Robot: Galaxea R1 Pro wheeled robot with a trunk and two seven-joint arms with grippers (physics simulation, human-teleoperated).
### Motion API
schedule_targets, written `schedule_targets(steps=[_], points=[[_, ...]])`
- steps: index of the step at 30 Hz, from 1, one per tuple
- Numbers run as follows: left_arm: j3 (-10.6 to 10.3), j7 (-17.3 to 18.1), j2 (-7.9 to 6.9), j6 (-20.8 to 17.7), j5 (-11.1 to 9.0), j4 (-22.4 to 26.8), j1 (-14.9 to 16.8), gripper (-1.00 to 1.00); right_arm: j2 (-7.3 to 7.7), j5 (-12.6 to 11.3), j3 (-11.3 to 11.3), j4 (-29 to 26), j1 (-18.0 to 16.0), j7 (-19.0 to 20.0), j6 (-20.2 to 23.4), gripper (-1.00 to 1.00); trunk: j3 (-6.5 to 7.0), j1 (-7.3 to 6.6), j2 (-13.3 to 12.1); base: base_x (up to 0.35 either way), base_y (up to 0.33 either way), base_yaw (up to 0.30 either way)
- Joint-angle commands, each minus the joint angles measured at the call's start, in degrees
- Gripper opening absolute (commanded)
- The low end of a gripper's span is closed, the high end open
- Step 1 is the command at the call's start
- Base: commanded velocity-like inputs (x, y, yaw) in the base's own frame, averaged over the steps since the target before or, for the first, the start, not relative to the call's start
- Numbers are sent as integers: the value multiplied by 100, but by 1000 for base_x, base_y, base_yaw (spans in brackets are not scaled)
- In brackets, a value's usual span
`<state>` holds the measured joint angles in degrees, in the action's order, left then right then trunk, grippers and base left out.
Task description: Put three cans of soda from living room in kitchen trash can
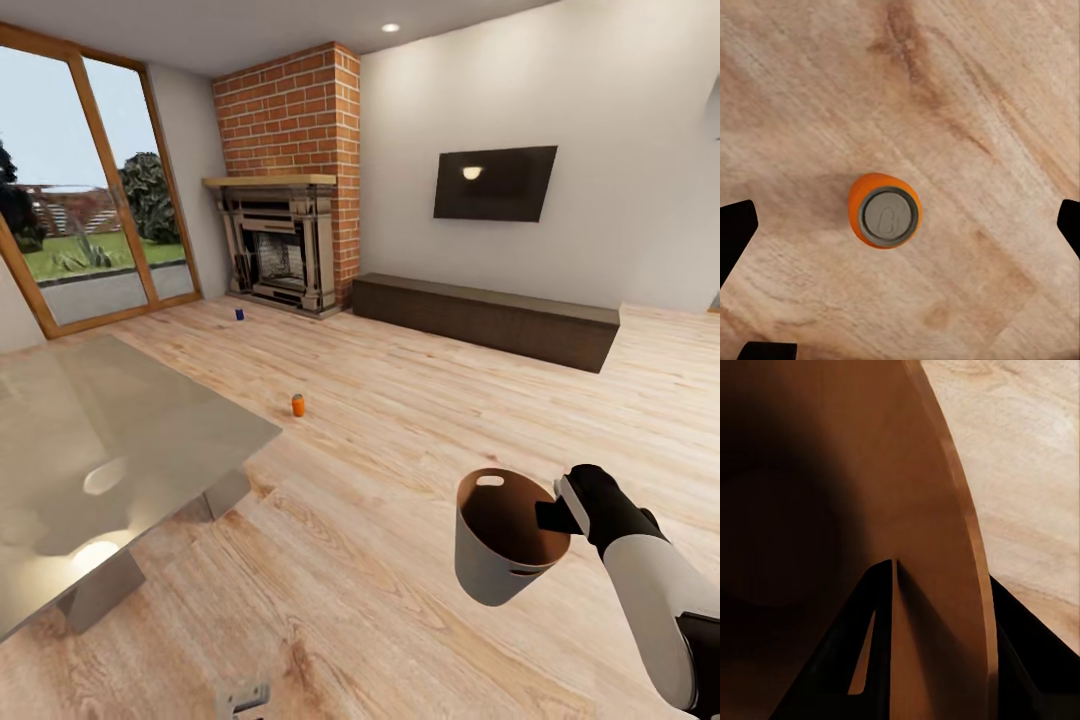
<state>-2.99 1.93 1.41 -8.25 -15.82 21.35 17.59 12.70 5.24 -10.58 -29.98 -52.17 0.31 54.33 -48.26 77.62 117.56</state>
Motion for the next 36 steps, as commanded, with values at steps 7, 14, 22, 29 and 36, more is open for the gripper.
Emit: schedule_targets(steps=[7, 14, 22, 29, 36], points=[[-4, 0, 6, 35, 6, -9, 2, 100, -4, -62, -6, 0, -4, 28, -1, -100, -125, 154, 283, 0, 0, 0], [-4, 0, 8, 91, 11, -15, 0, 100, -2, -61, -6, -3, -4, 29, -1, -100, -251, 308, 563, 0, 0, 0], [-8, 0, 8, 124, 9, -16, -1, 100, -2, -60, -6, -6, -4, 31, -1, -100, -395, 483, 884, 0, 0, 0], [-8, 0, 8, 128, 9, -17, -1, 100, 1, -58, -6, -2, -4, 31, -1, -100, -520, 637, 1165, 0, 0, 0], [-8, 0, 8, 131, 9, -17, -1, 100, -2, -58, -1, -5, -4, 31, -1, -100, -646, 791, 1446, 0, 0, 0]])
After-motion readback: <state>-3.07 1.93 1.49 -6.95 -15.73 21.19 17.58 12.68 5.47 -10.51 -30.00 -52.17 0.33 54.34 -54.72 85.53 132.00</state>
